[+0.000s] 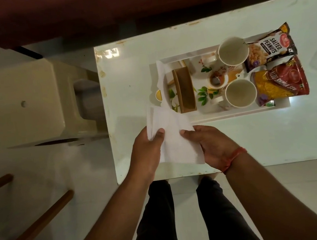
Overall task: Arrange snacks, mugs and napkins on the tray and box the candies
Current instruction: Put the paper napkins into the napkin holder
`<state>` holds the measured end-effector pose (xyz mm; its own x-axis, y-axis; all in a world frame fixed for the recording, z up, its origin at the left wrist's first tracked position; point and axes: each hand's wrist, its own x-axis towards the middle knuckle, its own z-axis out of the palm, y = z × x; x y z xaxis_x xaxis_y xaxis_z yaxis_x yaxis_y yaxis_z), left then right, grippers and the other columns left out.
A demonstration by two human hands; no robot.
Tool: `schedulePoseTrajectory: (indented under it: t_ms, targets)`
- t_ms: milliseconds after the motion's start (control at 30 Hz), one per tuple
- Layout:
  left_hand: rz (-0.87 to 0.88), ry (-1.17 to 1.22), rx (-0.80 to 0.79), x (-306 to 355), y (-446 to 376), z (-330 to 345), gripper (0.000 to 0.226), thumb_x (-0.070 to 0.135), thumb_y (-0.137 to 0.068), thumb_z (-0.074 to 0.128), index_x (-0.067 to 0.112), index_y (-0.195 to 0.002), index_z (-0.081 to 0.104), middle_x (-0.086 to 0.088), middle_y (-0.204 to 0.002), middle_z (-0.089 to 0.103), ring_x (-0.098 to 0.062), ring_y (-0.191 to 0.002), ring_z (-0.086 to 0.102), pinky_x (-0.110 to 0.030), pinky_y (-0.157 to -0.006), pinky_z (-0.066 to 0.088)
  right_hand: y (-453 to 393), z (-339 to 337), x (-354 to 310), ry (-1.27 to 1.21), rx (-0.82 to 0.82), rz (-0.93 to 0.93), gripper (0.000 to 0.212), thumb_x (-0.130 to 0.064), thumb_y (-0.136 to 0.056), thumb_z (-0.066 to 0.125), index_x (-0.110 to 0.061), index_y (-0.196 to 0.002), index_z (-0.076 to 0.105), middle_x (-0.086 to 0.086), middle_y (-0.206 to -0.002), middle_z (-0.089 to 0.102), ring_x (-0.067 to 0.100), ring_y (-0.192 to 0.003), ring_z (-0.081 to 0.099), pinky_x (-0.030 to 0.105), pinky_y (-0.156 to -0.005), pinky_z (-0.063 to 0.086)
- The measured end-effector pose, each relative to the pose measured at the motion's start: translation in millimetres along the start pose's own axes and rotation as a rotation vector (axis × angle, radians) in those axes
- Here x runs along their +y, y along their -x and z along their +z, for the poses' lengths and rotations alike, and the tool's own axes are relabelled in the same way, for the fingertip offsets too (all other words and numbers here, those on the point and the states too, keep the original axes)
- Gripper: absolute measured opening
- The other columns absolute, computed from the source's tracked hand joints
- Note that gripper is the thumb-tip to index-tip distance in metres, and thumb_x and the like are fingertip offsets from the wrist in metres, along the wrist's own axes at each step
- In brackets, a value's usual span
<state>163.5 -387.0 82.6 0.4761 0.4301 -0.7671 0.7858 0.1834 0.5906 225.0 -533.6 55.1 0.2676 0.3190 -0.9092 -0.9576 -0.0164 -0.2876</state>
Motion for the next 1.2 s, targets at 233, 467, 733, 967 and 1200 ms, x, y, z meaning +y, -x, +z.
schedulePoseTrajectory:
  t_ms: [233, 467, 733, 967, 1200]
  targets:
    - [0.014, 0.035, -0.023, -3.5, 4.7, 3.1, 0.019, 0.034, -0.101, 0.048, 0.035, -0.116, 0.059, 0.013, -0.111, 0.067, -0.012, -0.105, 0.063, -0.035, -0.093, 0.052, 3.7, 12.9, -0.7, 0.800, 0.455, -0.444, 0.033, -0.031, -0.094, 0.061, -0.015, -0.122, 0.060, -0.002, -0.113, 0.061, 0.015, -0.097, 0.056, 0.029, -0.086, 0.047]
    - [0.020, 0.155, -0.020, 2.6, 10.8, 18.7, 0.020, 0.032, -0.103, 0.040, 0.042, -0.111, 0.056, 0.015, -0.108, 0.065, -0.010, -0.103, 0.061, -0.036, -0.093, 0.052, 18.8, 46.5, 5.8, 1.113, 0.513, -0.783, 0.034, -0.029, -0.098, 0.051, -0.019, -0.131, 0.056, 0.002, -0.131, 0.056, 0.020, -0.107, 0.063, 0.034, -0.087, 0.053]
    - [-0.047, 0.461, -0.101, 10.2, 15.2, 22.5, 0.030, 0.015, -0.101, 0.043, 0.029, -0.115, 0.067, 0.004, -0.109, 0.075, -0.013, -0.107, 0.068, -0.038, -0.102, 0.050, 12.6, 61.5, 12.5, 1.312, 0.343, -0.818, 0.045, -0.015, -0.097, 0.052, -0.012, -0.142, 0.045, 0.011, -0.125, 0.052, 0.024, -0.104, 0.062, 0.034, -0.090, 0.055]
    - [-0.115, 0.589, -0.124, 10.0, 13.7, 17.5, 0.028, 0.026, -0.103, 0.042, 0.020, -0.116, 0.067, 0.003, -0.100, 0.076, -0.010, -0.101, 0.070, -0.026, -0.088, 0.054, 8.4, 64.9, 19.9, 1.192, 0.274, -0.876, 0.039, -0.012, -0.098, 0.050, -0.015, -0.137, 0.052, 0.005, -0.118, 0.055, 0.017, -0.105, 0.059, 0.032, -0.095, 0.053]
    - [-0.297, 0.753, -0.121, 20.6, 3.7, 6.5, 0.039, 0.040, -0.090, 0.063, 0.014, -0.119, 0.065, -0.010, -0.111, 0.073, -0.029, -0.106, 0.069, -0.043, -0.096, 0.054, 27.8, 56.5, 23.2, 1.274, 0.130, -0.988, 0.047, -0.009, -0.092, 0.050, -0.015, -0.139, 0.049, 0.005, -0.128, 0.063, 0.019, -0.118, 0.057, 0.031, -0.104, 0.045]
